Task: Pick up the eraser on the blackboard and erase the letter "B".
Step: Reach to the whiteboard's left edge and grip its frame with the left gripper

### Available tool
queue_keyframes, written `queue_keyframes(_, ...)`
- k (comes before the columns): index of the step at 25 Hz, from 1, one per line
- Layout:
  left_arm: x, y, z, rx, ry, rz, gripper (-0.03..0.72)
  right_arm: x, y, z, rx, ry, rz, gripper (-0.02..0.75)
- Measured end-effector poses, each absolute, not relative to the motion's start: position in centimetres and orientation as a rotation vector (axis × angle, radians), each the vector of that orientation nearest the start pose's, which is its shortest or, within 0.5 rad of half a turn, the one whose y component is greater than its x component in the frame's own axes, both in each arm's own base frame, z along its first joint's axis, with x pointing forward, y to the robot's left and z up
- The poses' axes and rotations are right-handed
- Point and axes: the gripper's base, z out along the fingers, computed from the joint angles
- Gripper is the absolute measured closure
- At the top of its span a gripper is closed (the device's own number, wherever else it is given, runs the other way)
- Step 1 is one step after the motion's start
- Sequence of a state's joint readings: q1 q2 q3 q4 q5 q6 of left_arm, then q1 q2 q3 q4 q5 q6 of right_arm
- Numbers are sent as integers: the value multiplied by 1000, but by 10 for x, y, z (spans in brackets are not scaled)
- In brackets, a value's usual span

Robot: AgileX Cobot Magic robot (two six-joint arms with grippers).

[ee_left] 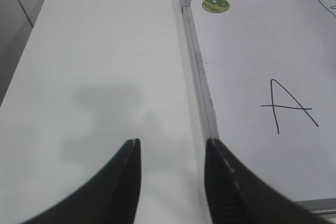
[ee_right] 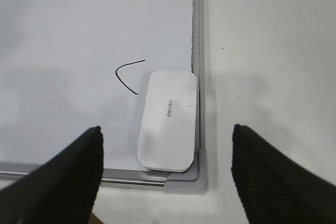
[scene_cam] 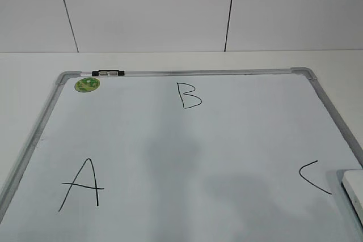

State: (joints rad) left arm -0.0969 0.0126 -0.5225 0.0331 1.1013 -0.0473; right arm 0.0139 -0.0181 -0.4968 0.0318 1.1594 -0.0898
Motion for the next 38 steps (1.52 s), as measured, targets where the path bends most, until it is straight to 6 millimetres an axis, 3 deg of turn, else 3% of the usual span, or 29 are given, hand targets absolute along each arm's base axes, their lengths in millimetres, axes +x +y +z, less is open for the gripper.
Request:
queue_keyframes(17, -7, 3, 280, 49, 2074, -49, 381, -13, 3, 274, -68, 2143, 21, 154)
queue_keyframes(24, -7, 3, 280, 49, 2074, -49, 381, 3, 7, 275, -25, 2354, 112, 154)
queue_keyframes(31, -4, 3, 280, 50, 2097, -49, 381, 25, 8, 295, 68, 2441, 152, 154)
queue_keyframes(38, 27, 0, 290, 59, 2371, -34, 381, 52, 10, 299, 114, 2565, 190, 154)
